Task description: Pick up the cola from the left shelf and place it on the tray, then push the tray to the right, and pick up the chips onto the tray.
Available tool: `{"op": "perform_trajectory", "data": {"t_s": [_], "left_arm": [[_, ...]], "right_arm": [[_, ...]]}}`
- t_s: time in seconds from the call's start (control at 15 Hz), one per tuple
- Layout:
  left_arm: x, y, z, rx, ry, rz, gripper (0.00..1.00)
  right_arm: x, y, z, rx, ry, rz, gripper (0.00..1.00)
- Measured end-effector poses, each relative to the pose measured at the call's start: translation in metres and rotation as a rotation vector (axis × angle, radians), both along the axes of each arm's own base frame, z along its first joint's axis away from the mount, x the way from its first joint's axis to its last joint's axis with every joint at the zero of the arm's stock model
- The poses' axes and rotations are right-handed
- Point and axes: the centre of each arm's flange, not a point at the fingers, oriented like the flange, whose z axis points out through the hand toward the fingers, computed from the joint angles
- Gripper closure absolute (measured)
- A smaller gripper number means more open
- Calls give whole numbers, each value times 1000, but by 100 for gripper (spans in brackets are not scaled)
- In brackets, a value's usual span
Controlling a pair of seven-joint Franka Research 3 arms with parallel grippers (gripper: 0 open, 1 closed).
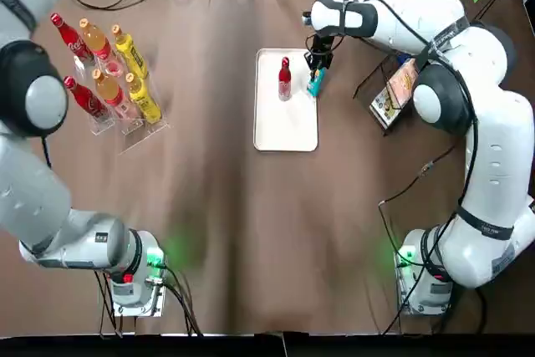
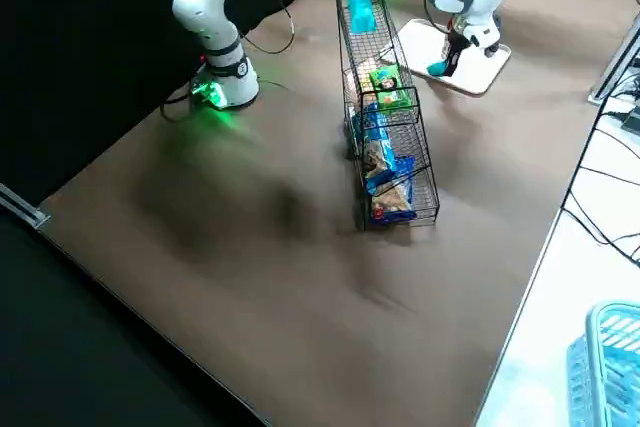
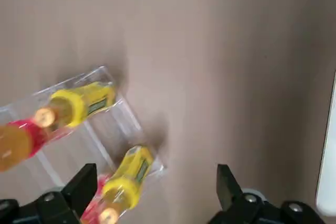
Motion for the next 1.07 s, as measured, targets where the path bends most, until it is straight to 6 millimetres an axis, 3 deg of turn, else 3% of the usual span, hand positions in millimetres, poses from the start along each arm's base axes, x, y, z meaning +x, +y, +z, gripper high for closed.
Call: {"op": "perform_trajectory", "data": {"t_s": [0.2,0.4,0.67,0.93,1.07], "left_arm": [[-31,25,60,-12,-8,1,0],[-52,38,99,-72,-47,39,0],[-59,47,115,-82,-74,57,0],[-59,58,114,-81,-72,67,0],[-59,57,114,-81,-72,66,0]], "right_arm": [[-1,3,-2,16,-8,55,100],[-3,6,-2,33,-18,116,100],[-10,18,-3,63,-13,154,100],[-14,28,-1,145,7,151,98],[-14,28,-1,149,8,149,82]]}}
